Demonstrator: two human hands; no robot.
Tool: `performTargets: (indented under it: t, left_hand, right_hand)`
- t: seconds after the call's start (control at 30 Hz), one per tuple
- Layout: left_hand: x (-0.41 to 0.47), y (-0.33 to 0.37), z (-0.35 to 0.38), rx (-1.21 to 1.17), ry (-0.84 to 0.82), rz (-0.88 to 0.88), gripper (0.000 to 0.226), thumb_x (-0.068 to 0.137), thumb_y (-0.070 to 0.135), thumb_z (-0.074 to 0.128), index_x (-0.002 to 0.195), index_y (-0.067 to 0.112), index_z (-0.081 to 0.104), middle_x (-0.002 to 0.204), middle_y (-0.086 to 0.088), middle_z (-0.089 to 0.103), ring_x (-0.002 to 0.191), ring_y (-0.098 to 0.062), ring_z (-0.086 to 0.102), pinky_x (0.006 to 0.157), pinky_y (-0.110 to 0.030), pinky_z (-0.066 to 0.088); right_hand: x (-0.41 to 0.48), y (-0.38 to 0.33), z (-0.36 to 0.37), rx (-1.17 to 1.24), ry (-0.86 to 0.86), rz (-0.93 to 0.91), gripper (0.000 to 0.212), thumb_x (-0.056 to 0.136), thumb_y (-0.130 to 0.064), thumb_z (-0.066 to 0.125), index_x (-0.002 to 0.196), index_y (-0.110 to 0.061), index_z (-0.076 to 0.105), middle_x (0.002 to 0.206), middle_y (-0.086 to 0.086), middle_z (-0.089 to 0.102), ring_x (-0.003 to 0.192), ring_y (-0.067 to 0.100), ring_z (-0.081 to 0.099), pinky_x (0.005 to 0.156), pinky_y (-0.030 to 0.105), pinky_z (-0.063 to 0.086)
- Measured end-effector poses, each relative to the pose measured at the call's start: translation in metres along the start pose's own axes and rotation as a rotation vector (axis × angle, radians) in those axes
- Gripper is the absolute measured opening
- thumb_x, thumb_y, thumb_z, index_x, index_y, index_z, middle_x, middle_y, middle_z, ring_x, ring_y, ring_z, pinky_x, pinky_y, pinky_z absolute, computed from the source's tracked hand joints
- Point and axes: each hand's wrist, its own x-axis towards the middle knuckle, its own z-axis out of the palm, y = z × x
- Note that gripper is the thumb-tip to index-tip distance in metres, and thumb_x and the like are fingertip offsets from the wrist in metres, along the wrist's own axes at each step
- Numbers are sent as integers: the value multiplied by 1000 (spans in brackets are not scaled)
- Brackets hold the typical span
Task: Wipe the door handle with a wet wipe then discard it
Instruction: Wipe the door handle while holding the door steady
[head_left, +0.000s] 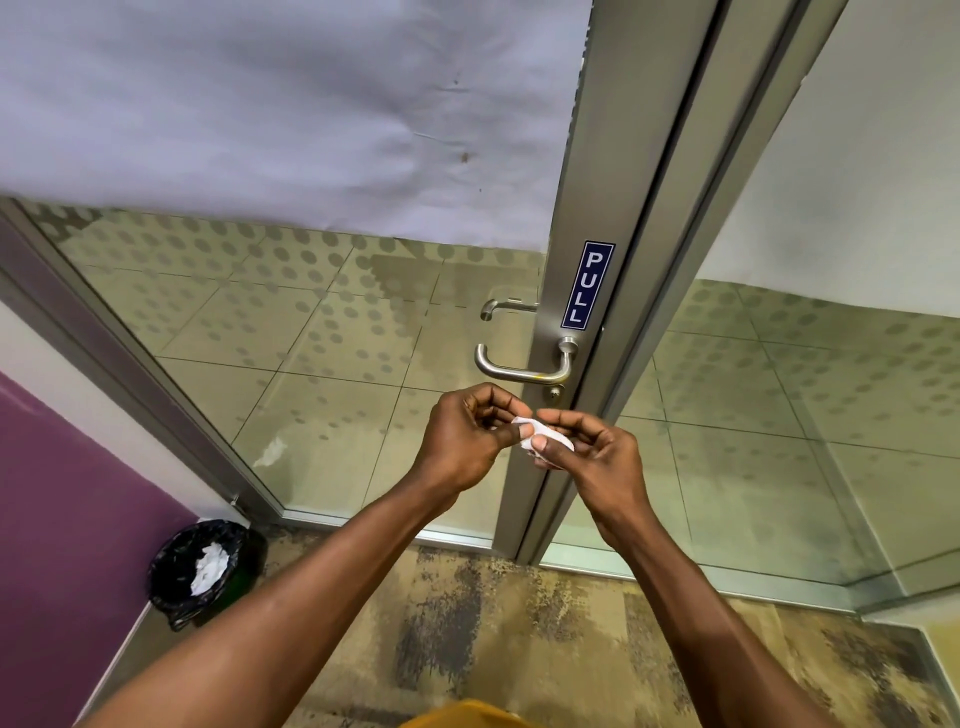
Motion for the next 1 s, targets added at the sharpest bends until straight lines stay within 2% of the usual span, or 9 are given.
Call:
performTargets:
  t: [0.1,0.17,0.27,0.33,0.47,0.57,0.7,0.87,1.0]
  left_hand:
    - [5,4,-2,122,26,95,16,88,2,89,97,14,82,95,2,84,89,-11,79,84,-22,63]
    - [10,9,-6,260,81,207,16,90,4,88,100,14,82,98,4,84,91,-9,78,87,-20,60]
    - [20,21,-16,531,186,445,17,92,7,85,108,10,80,104,0,81,99,-21,74,91,-36,57]
    - [31,32,-23,721,258,610,20,93,8,82,113,8,78,109,-6,78,104,-29,71,90,-43,55]
    - [61,58,-35,958,351,848,26,92,9,78,117,2,76,124,-14,76,116,-36,70,90,-44,52]
    - [82,78,-38,1060,393,918,32,91,10,79,120,-2,75,132,-22,73,123,-41,69,93,-47,56]
    - [97,97,-38,1117,407,929,37,89,11,79,123,-5,74,144,-30,66,135,-49,64,98,-53,57]
    - [102,105,-36,1147,413,915,45,82,8,82,124,-6,74,149,-34,62,141,-54,59,105,-56,56]
    - [108,102,-35,1150,418,947,51,81,7,81,130,-7,71,157,-37,55,148,-55,52,113,-57,54]
  right_hand:
    - [7,0,3,-19,88,-22,20,80,-18,89,100,-19,83,95,8,83,90,30,80,76,36,64]
    - [15,0,2,-122,202,-87,15,81,-16,88,95,-19,83,92,4,82,88,26,78,77,34,64]
    - [32,0,-4,-451,420,-256,12,82,-18,87,93,-19,81,92,0,70,83,14,67,67,28,55]
    - [45,-3,-9,-631,518,-338,12,83,-19,85,93,-17,80,92,3,60,80,17,58,63,27,46]
    - [67,-9,-13,-820,494,-458,9,87,-13,79,95,-12,77,91,5,62,77,17,55,64,14,34]
    - [79,-9,-13,-906,403,-477,16,89,-4,72,103,-10,76,95,9,64,78,22,60,65,27,42]
    - [85,-9,-15,-1037,264,-495,30,92,-2,67,117,-14,79,94,10,62,78,23,60,67,27,48]
    - [86,-18,-17,-971,364,-387,13,85,-15,72,95,-20,79,89,-1,74,84,23,65,73,36,54]
    - [87,-25,-21,-867,374,-395,16,85,-5,74,92,-19,78,87,-4,77,81,21,68,68,29,52]
